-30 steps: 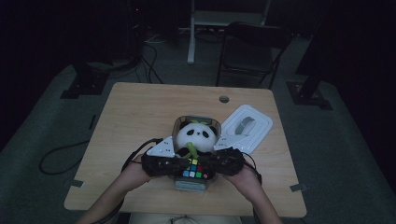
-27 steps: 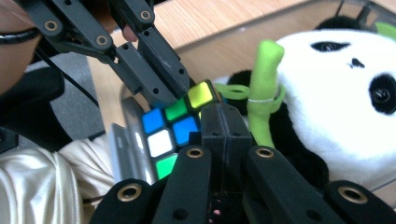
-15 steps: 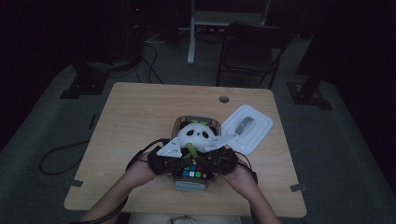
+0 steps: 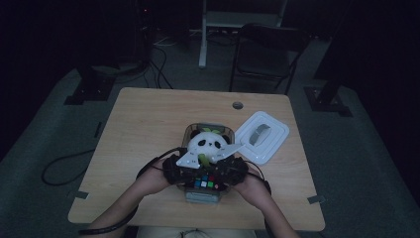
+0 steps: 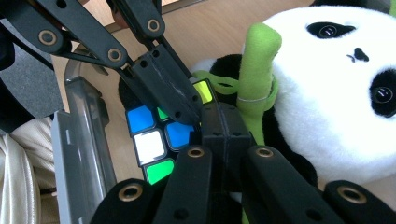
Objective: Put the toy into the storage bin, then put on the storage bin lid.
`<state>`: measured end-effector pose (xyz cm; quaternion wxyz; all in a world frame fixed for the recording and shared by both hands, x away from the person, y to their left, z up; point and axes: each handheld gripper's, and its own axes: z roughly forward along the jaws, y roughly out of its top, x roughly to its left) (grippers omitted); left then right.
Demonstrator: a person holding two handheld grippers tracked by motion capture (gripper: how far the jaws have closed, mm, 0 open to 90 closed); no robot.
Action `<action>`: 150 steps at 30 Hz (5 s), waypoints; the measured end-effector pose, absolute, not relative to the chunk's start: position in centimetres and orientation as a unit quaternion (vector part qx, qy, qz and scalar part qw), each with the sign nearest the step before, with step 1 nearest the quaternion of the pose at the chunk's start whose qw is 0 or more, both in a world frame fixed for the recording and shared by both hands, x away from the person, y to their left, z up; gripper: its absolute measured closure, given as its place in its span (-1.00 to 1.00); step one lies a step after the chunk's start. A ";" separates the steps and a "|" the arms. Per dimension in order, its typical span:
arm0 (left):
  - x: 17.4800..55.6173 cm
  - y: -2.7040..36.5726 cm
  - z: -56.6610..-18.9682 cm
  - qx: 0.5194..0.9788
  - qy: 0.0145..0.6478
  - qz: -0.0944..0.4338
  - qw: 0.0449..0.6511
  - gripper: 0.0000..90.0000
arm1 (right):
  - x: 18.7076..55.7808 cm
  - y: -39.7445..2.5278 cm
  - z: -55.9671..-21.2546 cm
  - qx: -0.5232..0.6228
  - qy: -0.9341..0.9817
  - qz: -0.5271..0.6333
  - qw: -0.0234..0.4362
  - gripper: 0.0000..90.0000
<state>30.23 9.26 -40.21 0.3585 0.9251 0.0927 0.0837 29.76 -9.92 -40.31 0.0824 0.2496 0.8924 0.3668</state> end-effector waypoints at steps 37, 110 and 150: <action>30.6 13.4 -38.4 0.868 0.179 0.064 0.458 -0.09 | 31.7 -19.0 -40.2 0.419 0.771 0.474 0.079 -0.48; 32.7 21.1 -49.2 0.830 0.345 0.170 0.405 -0.99 | 42.4 -22.2 -49.3 0.606 0.683 0.323 0.250 -0.53; 33.0 20.7 -49.5 0.826 0.352 0.165 0.409 -0.99 | 38.9 -24.7 -49.3 0.562 0.714 0.353 0.225 0.46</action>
